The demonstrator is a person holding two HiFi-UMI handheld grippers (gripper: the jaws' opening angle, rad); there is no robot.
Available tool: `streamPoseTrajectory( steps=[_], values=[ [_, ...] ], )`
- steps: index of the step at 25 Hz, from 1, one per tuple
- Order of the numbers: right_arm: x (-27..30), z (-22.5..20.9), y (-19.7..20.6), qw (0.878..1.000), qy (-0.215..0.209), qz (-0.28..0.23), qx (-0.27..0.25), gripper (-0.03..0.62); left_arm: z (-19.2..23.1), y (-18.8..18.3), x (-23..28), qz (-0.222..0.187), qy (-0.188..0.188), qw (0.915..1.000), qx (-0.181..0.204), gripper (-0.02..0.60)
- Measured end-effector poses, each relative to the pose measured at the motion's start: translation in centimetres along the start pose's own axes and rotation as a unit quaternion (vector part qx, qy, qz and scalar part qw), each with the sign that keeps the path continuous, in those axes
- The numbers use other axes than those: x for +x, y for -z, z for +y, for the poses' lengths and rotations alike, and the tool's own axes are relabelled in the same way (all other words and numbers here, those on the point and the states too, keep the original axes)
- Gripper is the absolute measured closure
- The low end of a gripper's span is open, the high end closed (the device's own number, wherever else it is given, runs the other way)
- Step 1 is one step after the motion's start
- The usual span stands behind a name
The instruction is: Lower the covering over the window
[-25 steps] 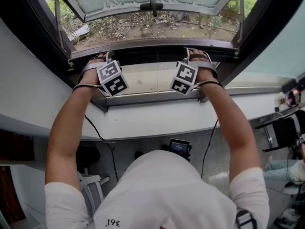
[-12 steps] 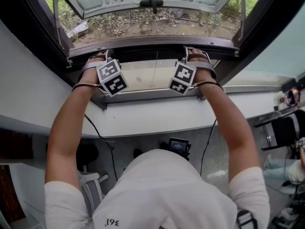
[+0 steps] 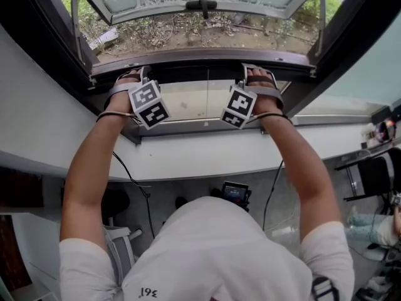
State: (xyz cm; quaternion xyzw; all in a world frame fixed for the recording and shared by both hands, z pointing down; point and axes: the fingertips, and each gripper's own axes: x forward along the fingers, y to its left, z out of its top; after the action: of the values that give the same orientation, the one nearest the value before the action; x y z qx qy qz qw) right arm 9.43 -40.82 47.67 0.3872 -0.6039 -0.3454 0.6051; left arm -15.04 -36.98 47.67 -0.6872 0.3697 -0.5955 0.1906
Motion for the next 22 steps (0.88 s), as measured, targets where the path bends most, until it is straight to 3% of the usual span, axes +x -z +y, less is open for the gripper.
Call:
streamPoseTrajectory(
  steps=[5, 10, 17, 22],
  values=[
    [0.0, -0.5, 0.1, 1.0, 0.016, 0.003, -0.008, 0.377, 0.3, -0.2, 0.1, 0.003, -0.01, 0.9999, 0.002, 0.36],
    [0.1, -0.5, 0.2, 0.999, 0.037, 0.017, -0.011, 0.378, 0.5, -0.4, 0.0, -0.024, -0.035, 0.999, -0.017, 0.36],
    [-0.1, -0.9, 0.2, 1.0, 0.016, 0.002, -0.007, 0.378, 1.1, -0.5, -0.1, -0.042, -0.066, 0.9968, -0.02, 0.36],
    [-0.1, -0.7, 0.2, 1.0, 0.006, -0.006, -0.005, 0.378, 1.0, -0.4, -0.2, -0.048, -0.048, 0.9975, -0.021, 0.36]
  ],
)
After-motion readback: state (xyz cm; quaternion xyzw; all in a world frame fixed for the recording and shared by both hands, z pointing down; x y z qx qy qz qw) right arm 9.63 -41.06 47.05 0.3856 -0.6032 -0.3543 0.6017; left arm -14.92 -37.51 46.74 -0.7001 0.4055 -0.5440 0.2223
